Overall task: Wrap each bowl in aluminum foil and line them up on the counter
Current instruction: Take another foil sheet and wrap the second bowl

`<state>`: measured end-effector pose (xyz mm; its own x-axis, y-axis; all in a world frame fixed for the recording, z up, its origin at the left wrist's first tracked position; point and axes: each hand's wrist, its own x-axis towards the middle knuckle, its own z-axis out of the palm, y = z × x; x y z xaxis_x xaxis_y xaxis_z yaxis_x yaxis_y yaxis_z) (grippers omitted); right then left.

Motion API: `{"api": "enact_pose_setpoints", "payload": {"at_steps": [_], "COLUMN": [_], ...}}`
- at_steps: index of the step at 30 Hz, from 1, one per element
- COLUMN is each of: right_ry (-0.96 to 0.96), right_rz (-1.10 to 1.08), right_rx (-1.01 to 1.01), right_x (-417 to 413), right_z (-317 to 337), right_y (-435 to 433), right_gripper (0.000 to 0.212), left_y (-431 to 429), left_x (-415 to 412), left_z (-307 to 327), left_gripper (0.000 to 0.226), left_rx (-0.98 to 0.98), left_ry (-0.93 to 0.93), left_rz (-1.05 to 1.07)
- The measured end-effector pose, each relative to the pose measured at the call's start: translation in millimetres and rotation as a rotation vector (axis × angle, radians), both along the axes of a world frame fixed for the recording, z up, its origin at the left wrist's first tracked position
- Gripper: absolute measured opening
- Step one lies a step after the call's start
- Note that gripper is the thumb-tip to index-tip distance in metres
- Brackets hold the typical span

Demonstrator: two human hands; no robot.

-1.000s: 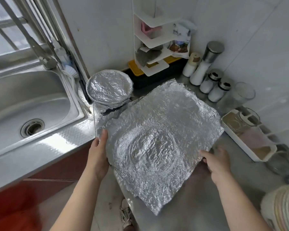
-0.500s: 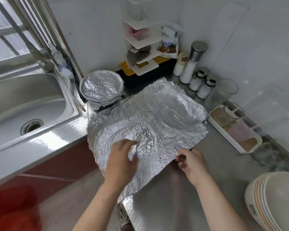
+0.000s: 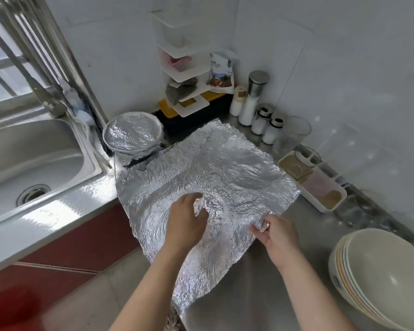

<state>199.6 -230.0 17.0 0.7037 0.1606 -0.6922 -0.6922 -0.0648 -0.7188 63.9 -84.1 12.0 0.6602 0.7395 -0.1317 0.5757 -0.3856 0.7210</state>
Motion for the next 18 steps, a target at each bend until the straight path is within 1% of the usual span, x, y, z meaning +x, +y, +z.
{"api": "enact_pose_setpoints", "payload": {"at_steps": [2,5,8,10,12,14,16,18], "right_ry": [-0.031,-0.116,-0.222,-0.302,-0.373,-0.409,-0.445,-0.494], "right_rz": [0.096,0.238,0.305,0.343,0.402,0.467,0.525,0.573], "right_rx": [-0.097,-0.228,-0.346,-0.431,-0.513,-0.587,-0.642,-0.677], "right_x": [-2.0,0.9,8.7,15.9,22.7,30.3,37.8,45.8], "right_z": [4.0,1.3,-9.0,-17.3,-24.8,-32.3,-36.7,-37.4], "right_y": [-11.5,-27.6,-37.4,-39.4,-38.4,-35.4,-30.4,-23.4], "right_gripper": [0.005,0.006,0.011,0.008,0.007,0.005,0.012,0.026], "left_y": [17.9,36.2,45.2,44.7,40.1,37.5,36.5,36.9], "left_x": [18.2,38.0,34.9,23.4,10.0,1.3,-2.3,-1.6], "left_z": [4.3,-4.2,-22.8,-35.0,-44.2,-49.4,-48.8,-46.6], "left_gripper": [0.041,0.043,0.049,0.051,0.049,0.050,0.058,0.063], "left_rx": [-0.038,-0.040,-0.030,-0.046,-0.067,-0.083,-0.100,-0.157], "left_ry": [0.027,0.114,0.253,0.302,0.282,0.224,0.149,0.077], "left_rz": [0.065,0.078,0.122,0.149,0.172,0.201,0.210,0.218]}}
